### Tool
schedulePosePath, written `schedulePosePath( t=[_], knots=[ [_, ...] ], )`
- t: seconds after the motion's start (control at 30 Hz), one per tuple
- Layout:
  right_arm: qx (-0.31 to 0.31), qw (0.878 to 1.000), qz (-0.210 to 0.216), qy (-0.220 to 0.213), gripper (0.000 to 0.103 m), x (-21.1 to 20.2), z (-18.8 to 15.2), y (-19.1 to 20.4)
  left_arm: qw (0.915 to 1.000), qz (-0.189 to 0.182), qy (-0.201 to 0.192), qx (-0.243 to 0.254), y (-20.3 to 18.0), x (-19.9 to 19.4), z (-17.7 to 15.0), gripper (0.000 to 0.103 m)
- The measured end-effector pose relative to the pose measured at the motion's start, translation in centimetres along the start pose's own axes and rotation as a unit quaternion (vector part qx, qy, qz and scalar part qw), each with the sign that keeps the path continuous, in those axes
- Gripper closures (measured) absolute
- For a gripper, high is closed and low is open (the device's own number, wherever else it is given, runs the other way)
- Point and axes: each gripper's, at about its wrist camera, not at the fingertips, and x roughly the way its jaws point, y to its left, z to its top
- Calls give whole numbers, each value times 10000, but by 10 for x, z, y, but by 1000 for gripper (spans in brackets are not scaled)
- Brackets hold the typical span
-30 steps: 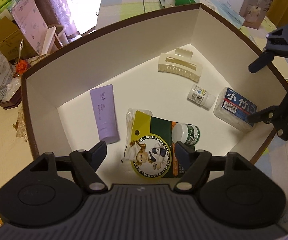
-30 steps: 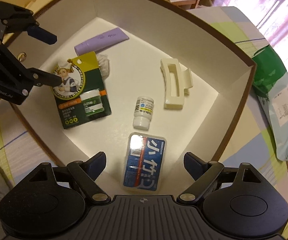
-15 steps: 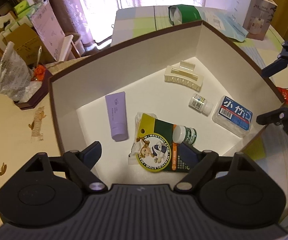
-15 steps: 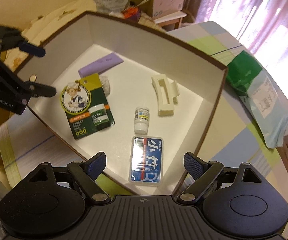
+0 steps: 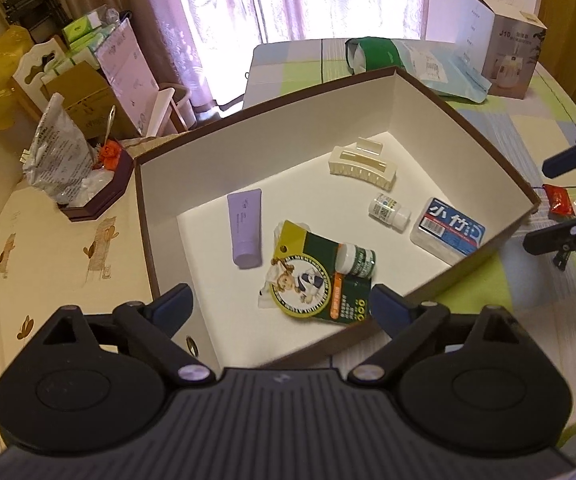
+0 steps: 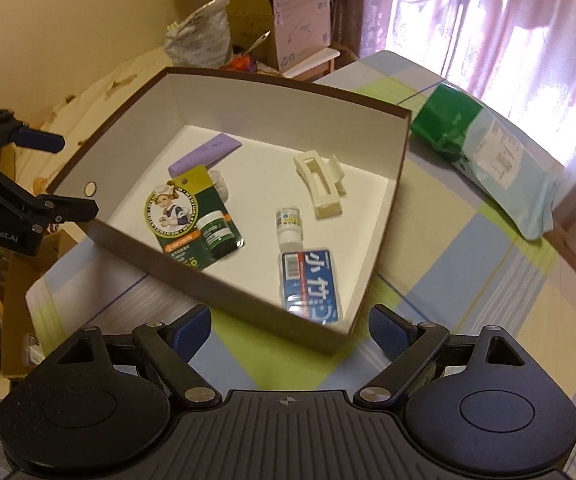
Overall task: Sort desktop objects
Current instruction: 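Withdraw both tools from the box toward the remaining tubes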
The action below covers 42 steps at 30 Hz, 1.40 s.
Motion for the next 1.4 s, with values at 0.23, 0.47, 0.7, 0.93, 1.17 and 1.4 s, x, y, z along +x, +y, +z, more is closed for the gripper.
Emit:
schedulePosePath(
  t=[0.23,0.47,0.7,0.93,1.17,1.4],
  knots=[
    [143,9996,59,-246,0,-26,-32,-4,10000,53,4,-38,-23,-15,-14,10],
    [387,9987,52,-337,0,-45,-65,-15,9999,57,34,-109,-50,-27,-26,10],
    [800,9958,-97,-435,0,-61,-98,-33,9998,63,82,-183,-76,-36,-39,9],
    [1413,9881,-322,-510,0,-77,-137,-64,9997,-111,75,-226,-105,-35,-50,10],
    [2046,9753,-602,-573,0,-91,-177,-95,9991,-424,66,-45,-139,-22,-51,10],
    [2643,9593,-804,-593,0,-95,-215,-125,9957,-859,-21,341,-178,-7,-44,12]
  ],
)
